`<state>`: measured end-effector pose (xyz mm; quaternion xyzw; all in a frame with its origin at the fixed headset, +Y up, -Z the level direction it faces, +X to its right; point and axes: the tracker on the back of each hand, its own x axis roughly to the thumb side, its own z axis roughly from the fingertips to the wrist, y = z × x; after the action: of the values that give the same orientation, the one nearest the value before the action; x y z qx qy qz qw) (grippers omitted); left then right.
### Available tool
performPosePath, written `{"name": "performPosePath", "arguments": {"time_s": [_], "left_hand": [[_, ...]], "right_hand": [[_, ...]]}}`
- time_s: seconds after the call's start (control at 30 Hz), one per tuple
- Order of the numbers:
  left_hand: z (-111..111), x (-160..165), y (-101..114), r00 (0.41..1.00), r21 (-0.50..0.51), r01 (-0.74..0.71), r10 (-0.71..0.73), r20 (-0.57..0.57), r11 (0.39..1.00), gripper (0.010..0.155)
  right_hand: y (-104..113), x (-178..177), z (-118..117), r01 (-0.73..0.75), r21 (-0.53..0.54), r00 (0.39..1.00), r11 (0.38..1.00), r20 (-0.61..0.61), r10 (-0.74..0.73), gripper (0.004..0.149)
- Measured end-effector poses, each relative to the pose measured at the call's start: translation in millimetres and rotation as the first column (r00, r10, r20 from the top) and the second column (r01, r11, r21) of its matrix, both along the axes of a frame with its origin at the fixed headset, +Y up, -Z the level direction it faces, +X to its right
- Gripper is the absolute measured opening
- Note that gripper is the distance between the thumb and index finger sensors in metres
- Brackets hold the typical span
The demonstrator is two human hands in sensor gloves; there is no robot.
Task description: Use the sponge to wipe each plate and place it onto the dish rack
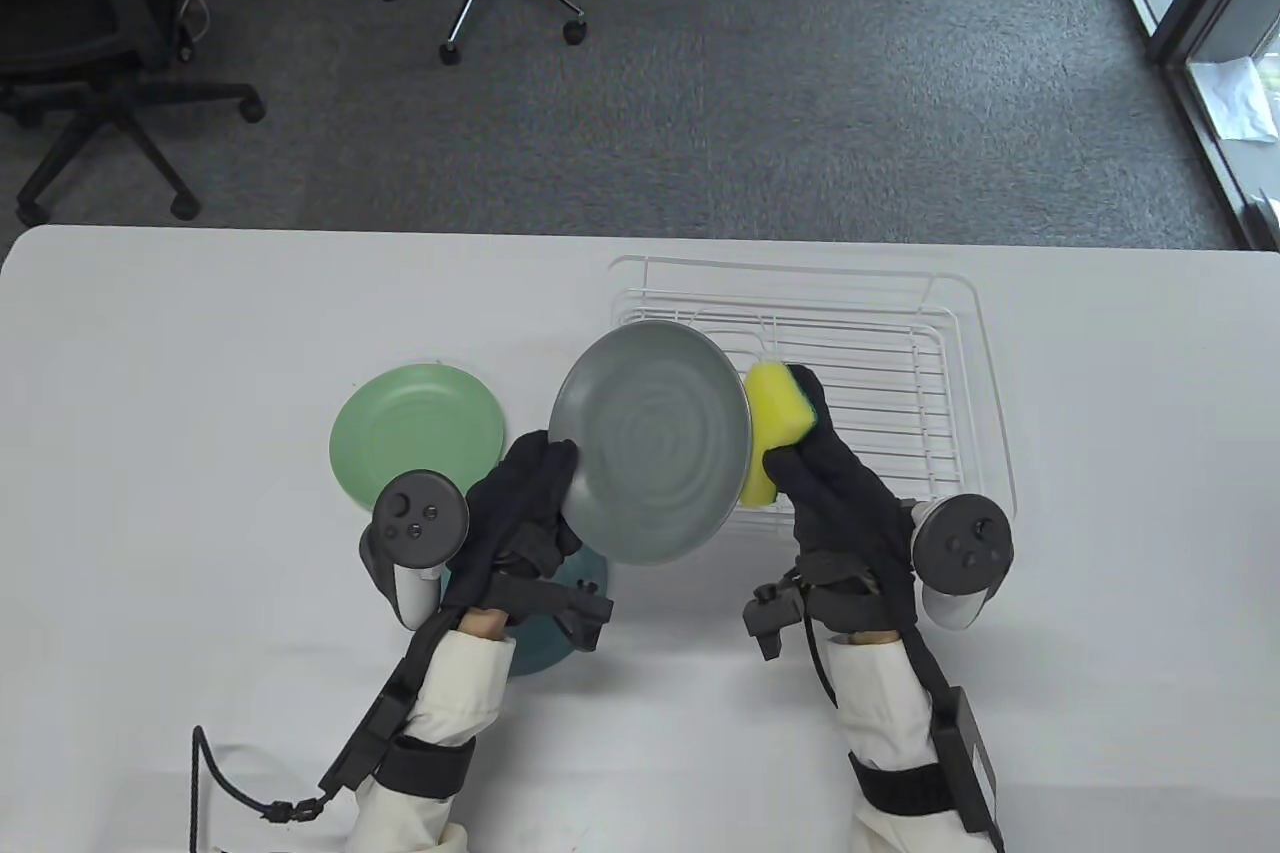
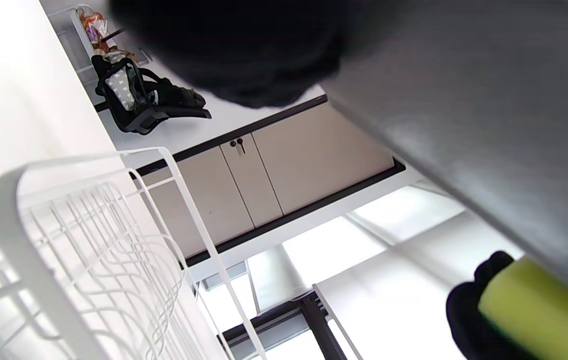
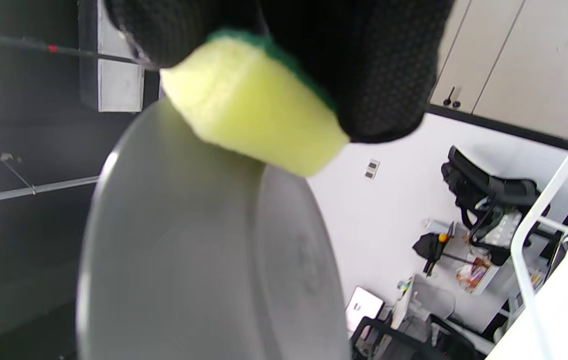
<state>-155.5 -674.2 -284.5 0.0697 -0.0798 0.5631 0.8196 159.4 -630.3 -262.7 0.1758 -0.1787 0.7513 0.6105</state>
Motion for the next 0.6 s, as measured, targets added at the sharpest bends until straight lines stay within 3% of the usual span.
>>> {"name": "performPosePath", "arguments": {"time_s": [0.2,0.4,0.6], "left_hand": [[0,11,0,0.996,0.001,0.052,-0.052,0.078,0.999,0.042],[3,21,4,0.984,0.005,0.077,-0.077,0.161,0.997,0.042],[4,27,5,0.969,0.012,0.088,-0.088,0.231,0.996,0.041]], "right_hand": [[-5,7,-6,0.056,0.009,0.997,0.998,-0.053,-0.056,0.062],[-9,5,-9,0.145,-0.017,0.966,0.989,-0.214,-0.145,0.063],[-18,-4,-16,0.083,-0.063,0.97,0.995,-0.224,-0.096,0.063]]}}
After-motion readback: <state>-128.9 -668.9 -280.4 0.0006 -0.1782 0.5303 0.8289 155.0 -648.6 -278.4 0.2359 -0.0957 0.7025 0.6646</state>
